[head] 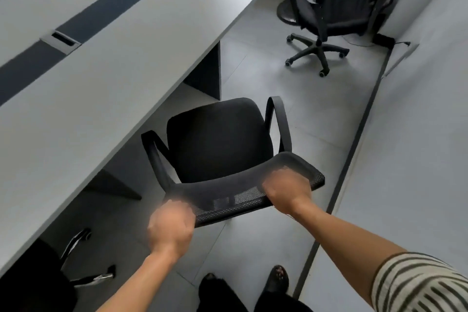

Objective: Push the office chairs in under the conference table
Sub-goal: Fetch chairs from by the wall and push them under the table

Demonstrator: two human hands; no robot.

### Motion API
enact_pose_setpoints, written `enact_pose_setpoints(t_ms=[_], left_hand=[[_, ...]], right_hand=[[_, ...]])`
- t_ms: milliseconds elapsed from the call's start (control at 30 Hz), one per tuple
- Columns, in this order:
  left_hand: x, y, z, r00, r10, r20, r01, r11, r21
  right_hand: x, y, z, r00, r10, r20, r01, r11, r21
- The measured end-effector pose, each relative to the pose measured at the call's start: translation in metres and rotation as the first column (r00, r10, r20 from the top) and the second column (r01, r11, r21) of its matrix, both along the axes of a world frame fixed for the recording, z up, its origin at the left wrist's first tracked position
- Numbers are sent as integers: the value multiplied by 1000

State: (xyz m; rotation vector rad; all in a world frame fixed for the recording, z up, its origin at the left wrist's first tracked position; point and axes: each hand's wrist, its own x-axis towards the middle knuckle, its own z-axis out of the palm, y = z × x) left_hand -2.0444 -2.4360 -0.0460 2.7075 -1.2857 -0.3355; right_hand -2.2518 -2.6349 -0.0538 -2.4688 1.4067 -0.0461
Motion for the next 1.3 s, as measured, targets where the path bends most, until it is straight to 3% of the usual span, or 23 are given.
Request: enact_pose_setpoints(t_ms=[333,567,1100,1300], left_hand=[[-9,-84,-2,960,279,-13,-279,960,-7],[28,-130,3,928,370,-38,-370,929,1],[141,-190,2,806,591,19,-590,806,-39],[141,-199,-1,798,599,67,-599,800,-31]], right_hand=[[75,-150,-6,954,296,-38,-298,952,-75],[152,-208,3,913,407,-23,-407,908,-96],[312,-278,0,797,603,-43,-604,795,-48],[312,-288,-11,738,674,-25,-674,736,-71]])
